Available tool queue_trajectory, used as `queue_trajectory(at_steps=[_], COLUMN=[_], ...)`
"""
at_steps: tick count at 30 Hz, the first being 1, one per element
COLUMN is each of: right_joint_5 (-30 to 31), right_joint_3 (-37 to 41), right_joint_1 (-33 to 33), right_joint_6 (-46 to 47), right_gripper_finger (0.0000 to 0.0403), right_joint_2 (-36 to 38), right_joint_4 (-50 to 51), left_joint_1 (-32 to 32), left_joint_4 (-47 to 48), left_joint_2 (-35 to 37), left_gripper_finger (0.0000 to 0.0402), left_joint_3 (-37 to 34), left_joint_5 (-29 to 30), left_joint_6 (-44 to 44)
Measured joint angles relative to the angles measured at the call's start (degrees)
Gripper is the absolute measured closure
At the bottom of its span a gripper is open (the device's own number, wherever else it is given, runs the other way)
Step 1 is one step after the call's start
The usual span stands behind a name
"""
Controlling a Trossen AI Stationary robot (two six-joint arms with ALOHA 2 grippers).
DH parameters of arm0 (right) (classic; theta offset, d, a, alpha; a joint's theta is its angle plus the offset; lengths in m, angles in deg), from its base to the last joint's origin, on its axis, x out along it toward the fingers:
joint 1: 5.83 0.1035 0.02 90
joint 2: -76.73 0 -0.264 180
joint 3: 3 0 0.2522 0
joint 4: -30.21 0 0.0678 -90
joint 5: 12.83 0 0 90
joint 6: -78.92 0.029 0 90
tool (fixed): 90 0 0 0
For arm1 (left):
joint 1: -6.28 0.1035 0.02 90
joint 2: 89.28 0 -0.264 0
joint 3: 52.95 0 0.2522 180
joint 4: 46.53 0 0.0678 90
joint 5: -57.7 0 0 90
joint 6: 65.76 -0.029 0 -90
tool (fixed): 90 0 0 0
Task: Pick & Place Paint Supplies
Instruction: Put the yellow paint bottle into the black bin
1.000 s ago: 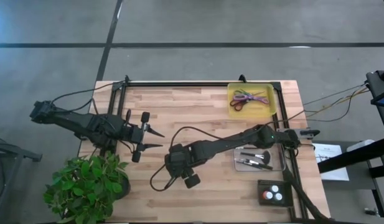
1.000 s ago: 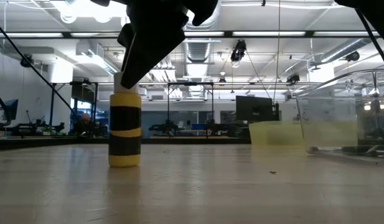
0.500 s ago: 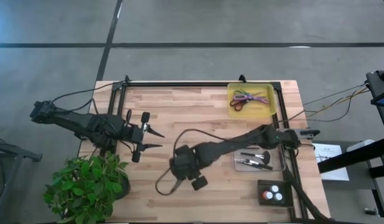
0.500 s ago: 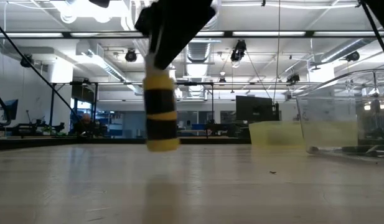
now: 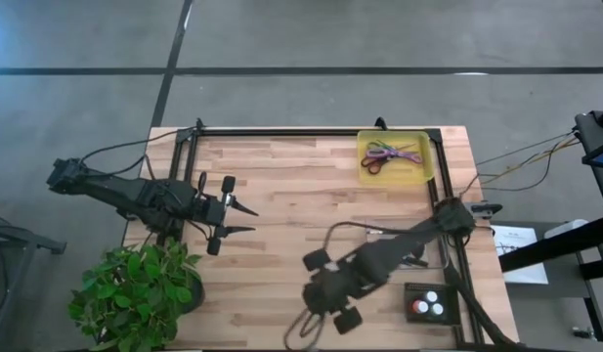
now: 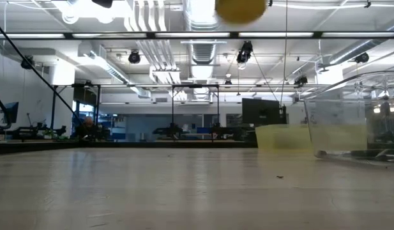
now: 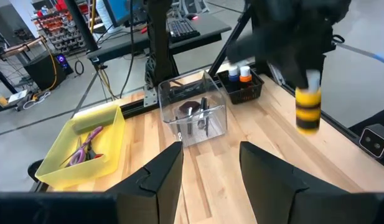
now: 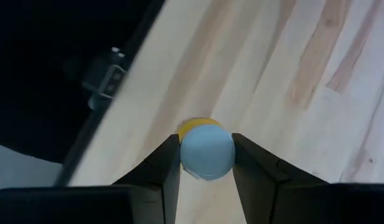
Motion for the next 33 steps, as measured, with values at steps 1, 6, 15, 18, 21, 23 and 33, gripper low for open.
queue_trajectory(at_steps=[1, 6, 15, 18, 21, 23, 33], right_joint_5=[0.6, 3.4, 6.8, 8.1, 8.3, 8.3, 8.1], right_joint_3=[0.7, 8.6, 23.9, 27.4, 30.1, 31.5, 33.9], right_joint_1=[0.8, 4.1, 8.1, 9.1, 9.8, 10.1, 12.1], right_joint_6=[1.2, 7.9, 19.4, 22.1, 24.5, 26.3, 31.9], right_gripper_finger=[0.029, 0.029, 0.029, 0.029, 0.029, 0.029, 0.029], right_joint_2=[1.3, 8.3, 19.8, 22.4, 24.8, 25.9, 28.7], right_joint_4=[-0.1, -2.0, -7.4, -9.0, -10.3, -10.4, -10.9], left_joint_1=[0.0, 0.0, 0.0, 0.0, 0.0, 0.0, 0.0], left_joint_4=[-0.1, -2.7, -12.6, -15.8, -17.0, -17.1, -17.3], left_joint_2=[-0.1, -0.1, -0.1, -0.1, -0.1, 0.0, -0.1], left_gripper_finger=[0.0237, 0.0237, 0.0237, 0.0237, 0.0237, 0.0237, 0.0237], left_joint_3=[0.0, -2.5, -9.7, -11.2, -11.8, -12.0, -12.1], left_joint_5=[0.0, 0.0, -0.1, -0.1, -0.1, -0.1, -0.1], left_joint_6=[0.0, 0.0, -0.1, 0.0, -0.1, 0.0, 0.0])
